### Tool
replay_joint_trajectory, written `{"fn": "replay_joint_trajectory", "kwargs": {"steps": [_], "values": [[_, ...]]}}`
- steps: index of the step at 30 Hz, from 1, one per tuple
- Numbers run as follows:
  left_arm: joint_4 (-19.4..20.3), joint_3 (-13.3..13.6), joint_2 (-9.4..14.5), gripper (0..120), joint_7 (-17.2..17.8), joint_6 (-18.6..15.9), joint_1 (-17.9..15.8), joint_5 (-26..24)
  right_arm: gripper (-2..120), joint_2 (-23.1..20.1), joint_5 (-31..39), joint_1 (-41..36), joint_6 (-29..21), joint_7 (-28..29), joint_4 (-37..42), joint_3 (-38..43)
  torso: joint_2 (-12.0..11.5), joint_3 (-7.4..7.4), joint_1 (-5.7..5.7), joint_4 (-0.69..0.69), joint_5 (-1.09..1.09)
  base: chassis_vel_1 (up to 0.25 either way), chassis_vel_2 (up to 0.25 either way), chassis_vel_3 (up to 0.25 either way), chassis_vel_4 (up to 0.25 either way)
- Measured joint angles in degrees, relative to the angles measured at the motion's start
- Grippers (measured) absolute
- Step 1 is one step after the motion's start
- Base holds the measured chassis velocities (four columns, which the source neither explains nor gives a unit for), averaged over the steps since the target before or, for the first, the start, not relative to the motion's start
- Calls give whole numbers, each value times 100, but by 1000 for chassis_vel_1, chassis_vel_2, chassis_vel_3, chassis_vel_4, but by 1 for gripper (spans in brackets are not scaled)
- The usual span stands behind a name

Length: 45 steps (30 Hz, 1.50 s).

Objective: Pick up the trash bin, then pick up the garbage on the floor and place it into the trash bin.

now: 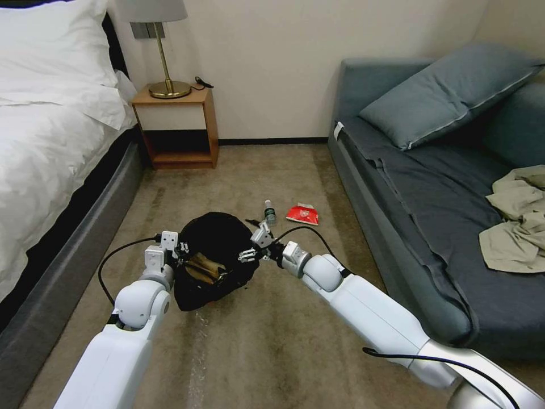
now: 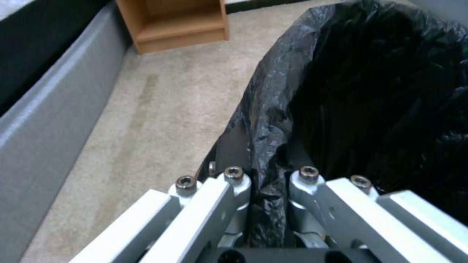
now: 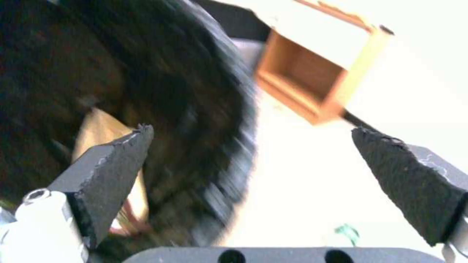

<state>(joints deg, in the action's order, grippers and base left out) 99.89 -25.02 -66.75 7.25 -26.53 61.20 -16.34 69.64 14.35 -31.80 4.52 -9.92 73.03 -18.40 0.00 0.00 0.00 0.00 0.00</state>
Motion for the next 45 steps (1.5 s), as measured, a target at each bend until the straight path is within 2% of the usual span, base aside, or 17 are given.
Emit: {"fn": "replay_joint_trajectory", "kwargs": {"steps": [1,4,9,19,27,32,38,45], "values": [[-9,-34,26,4,0,15,0,-3,100,-65,31,-62,-168,161,6,68,0,0,0,0,0,0,0,0,0],[-13,-53,39,4,0,27,0,-3,100,-102,45,-94,-244,258,5,102,0,0,0,0,0,0,0,0,0],[-26,-130,105,4,-11,91,4,-3,100,-253,193,-339,-884,960,-124,414,0,-1,0,0,0,0,0,0,0],[58,-153,165,4,-13,113,38,-11,100,-535,630,-747,-1563,1629,-160,887,1,0,0,0,0,0,0,0,0],[57,-161,212,4,-43,177,58,-12,100,-626,851,-1253,-1669,1840,73,1323,1,0,0,-2,1,0,0,0,0],[111,-222,249,4,-63,228,172,-13,100,-486,867,-1552,-1663,1873,182,1518,1,-1,0,0,0,0,0,0,0],[202,-241,244,4,-65,235,251,-13,100,-355,871,-1697,-1636,1890,219,1616,1,0,0,0,0,0,0,0,0],[260,-260,219,4,-60,244,325,8,100,-393,903,-1763,-1621,1886,310,1673,1,0,0,0,-1,0,0,0,0]]}}
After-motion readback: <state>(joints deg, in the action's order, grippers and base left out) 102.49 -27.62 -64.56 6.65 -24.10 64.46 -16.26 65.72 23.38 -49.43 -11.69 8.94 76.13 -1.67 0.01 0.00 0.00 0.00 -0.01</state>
